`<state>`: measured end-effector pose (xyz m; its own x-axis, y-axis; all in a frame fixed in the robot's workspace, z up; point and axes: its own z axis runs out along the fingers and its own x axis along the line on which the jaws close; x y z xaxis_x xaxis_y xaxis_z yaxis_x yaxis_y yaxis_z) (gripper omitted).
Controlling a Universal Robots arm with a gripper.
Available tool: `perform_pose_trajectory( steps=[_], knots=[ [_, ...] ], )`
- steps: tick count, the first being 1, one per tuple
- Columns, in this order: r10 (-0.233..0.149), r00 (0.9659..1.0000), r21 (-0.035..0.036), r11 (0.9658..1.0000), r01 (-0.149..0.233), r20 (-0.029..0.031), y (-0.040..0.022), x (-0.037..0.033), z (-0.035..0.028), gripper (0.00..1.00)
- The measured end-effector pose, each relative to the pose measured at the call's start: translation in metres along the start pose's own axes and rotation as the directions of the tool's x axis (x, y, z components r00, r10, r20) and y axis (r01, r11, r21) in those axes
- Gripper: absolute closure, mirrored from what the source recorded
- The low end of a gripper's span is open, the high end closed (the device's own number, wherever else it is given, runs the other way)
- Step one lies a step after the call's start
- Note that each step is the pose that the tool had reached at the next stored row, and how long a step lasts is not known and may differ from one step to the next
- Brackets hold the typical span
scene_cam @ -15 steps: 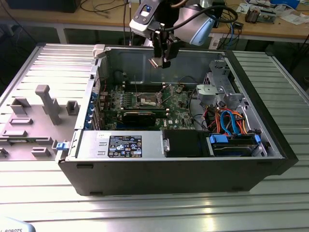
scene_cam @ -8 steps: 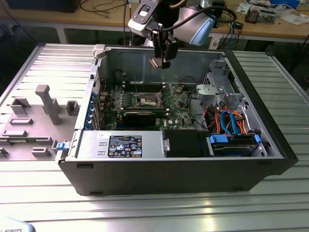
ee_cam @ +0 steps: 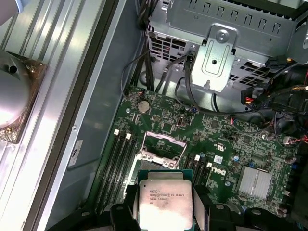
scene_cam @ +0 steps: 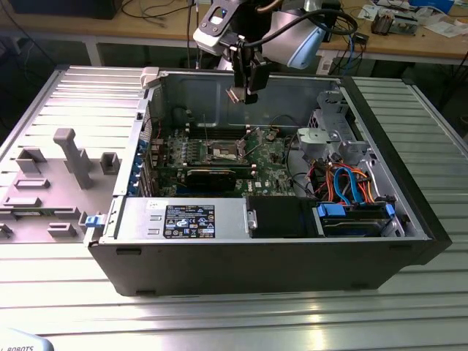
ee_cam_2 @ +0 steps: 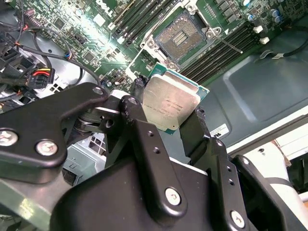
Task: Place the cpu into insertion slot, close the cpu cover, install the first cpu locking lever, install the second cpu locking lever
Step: 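Place the cpu into insertion slot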
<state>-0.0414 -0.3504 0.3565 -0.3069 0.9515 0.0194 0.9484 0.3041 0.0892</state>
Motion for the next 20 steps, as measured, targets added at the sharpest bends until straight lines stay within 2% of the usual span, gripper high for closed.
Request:
perform_pose_trajectory(
  steps=[1,4,7,9,15,17,18,20],
  knots=[
    [0.007,1.0000,-0.0001,1.0000,-0.007,0.0006,0.0000,0.0000,0.0000,0.45],
    [0.066,0.9978,-0.0015,0.9978,-0.066,0.0058,0.0000,0.0000,0.0002,0.45],
    [0.092,0.9957,-0.0022,0.9957,-0.092,0.0082,-0.0001,0.0000,0.0004,0.45],
    [0.129,0.9916,-0.0033,0.9917,-0.129,0.0113,-0.0001,0.0000,0.0007,0.45],
    [0.164,0.9864,-0.0044,0.9865,-0.164,0.0143,-0.0001,0.0000,0.0013,0.45],
    [0.184,0.9827,-0.0051,0.9828,-0.184,0.0162,-0.0002,0.0000,0.0018,0.45],
    [0.205,0.9786,-0.0059,0.9788,-0.205,0.0179,-0.0002,0.0000,0.0021,0.45],
    [0.213,0.9769,-0.0063,0.9771,-0.213,0.0185,-0.0013,-0.0003,0.0023,0.45]
  ],
)
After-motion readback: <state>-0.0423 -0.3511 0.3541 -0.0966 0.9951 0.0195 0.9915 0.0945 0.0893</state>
